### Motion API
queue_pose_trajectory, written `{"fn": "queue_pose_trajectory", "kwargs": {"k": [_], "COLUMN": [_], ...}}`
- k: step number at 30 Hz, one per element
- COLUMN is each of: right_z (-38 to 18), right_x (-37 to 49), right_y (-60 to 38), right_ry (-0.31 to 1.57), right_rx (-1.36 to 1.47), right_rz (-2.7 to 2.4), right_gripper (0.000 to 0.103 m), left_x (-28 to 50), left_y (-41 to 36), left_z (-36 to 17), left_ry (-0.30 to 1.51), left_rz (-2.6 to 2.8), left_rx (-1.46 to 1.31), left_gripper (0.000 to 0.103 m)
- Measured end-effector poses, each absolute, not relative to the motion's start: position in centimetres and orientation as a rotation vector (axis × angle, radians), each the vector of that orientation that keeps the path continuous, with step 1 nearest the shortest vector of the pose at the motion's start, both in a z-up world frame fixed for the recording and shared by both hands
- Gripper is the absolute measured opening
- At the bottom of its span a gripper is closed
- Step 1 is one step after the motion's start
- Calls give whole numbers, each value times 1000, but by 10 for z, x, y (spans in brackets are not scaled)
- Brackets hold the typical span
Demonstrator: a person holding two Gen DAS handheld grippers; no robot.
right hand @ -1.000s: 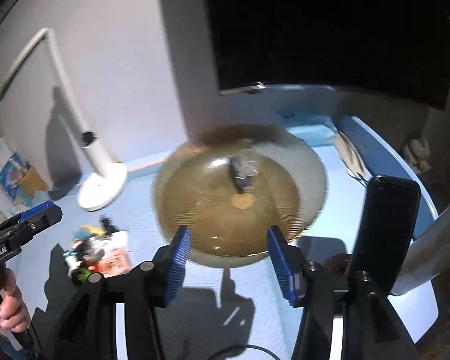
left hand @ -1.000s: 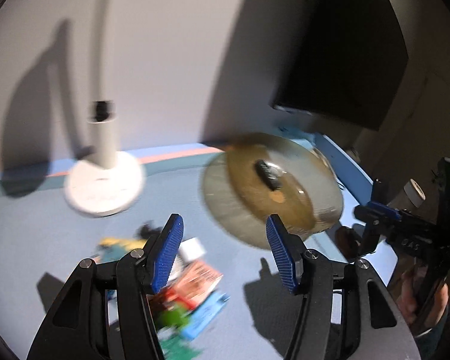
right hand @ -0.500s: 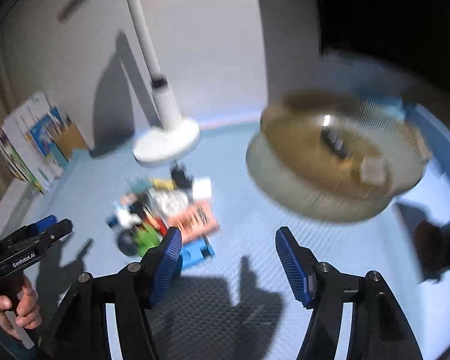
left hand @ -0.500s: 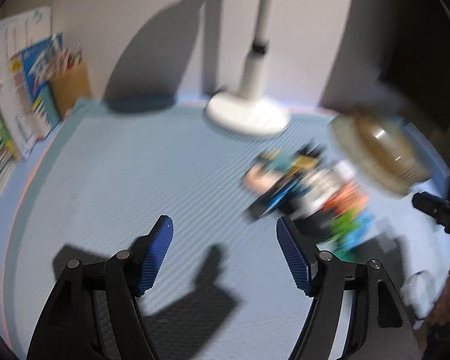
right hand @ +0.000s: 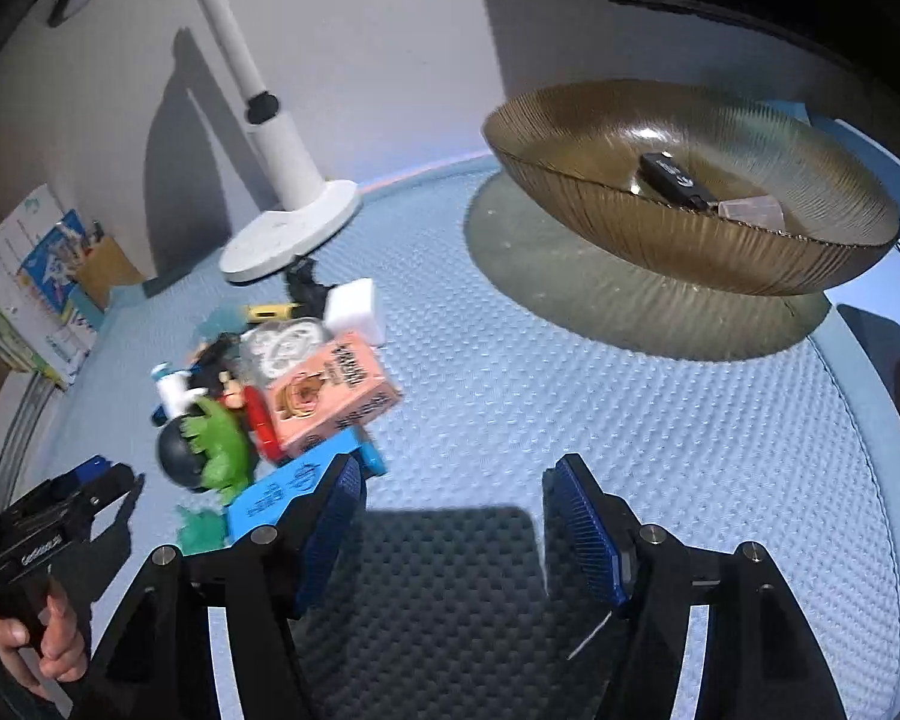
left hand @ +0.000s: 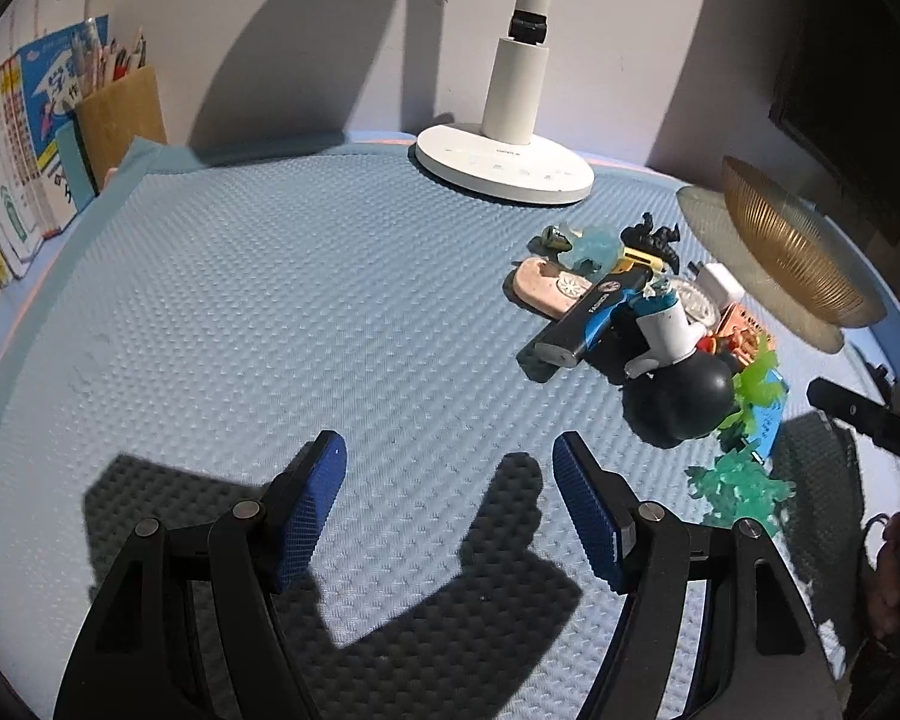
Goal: Organize rigid objects
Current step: 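Return both tools to the pile and approach the green figure and lighter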
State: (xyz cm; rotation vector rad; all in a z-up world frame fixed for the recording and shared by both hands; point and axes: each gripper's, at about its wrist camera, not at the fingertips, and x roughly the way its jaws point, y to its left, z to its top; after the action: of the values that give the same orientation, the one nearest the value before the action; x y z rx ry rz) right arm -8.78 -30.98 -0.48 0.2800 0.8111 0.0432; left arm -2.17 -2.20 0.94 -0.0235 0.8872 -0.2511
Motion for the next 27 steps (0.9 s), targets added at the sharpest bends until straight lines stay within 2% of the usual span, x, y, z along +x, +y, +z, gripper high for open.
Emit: {"fn": "queue_pose_trajectory", "kwargs": {"k": [4, 8, 14, 18, 24, 25, 26, 27], "right_z": [1, 5, -6, -7, -10, -10, -11, -11], "right_x": [-102, -112, -109, -104, -95, -94, -94, -94], "right_y": [-274, -225, -196, -186, -171, -168, -166, -164], "right_ry": [843, 879, 932, 930, 912, 908, 903, 895], "right_rx": [295, 194, 157, 124, 35, 12, -12, -32], "right_rz": [219, 300, 248, 217, 147, 134, 122, 115], "right_gripper": [66, 66, 66, 66, 64, 60, 53, 52], "left_x": [-20, -11, 21, 43, 55, 55, 55, 52], "left_y": [-20, -19, -43, -60, -79, -81, -81, -82], "left_z": [10, 21, 35, 22, 12, 12, 12, 12], "left_ry": [916, 938, 957, 1025, 1048, 1041, 1045, 1042], "left_rz": [-285, -342, -452, -555, -625, -639, -649, -650], "left_rx": [-47, -83, 20, 42, 46, 40, 34, 33], "left_gripper": [69, 69, 68, 56, 48, 44, 29, 24]}}
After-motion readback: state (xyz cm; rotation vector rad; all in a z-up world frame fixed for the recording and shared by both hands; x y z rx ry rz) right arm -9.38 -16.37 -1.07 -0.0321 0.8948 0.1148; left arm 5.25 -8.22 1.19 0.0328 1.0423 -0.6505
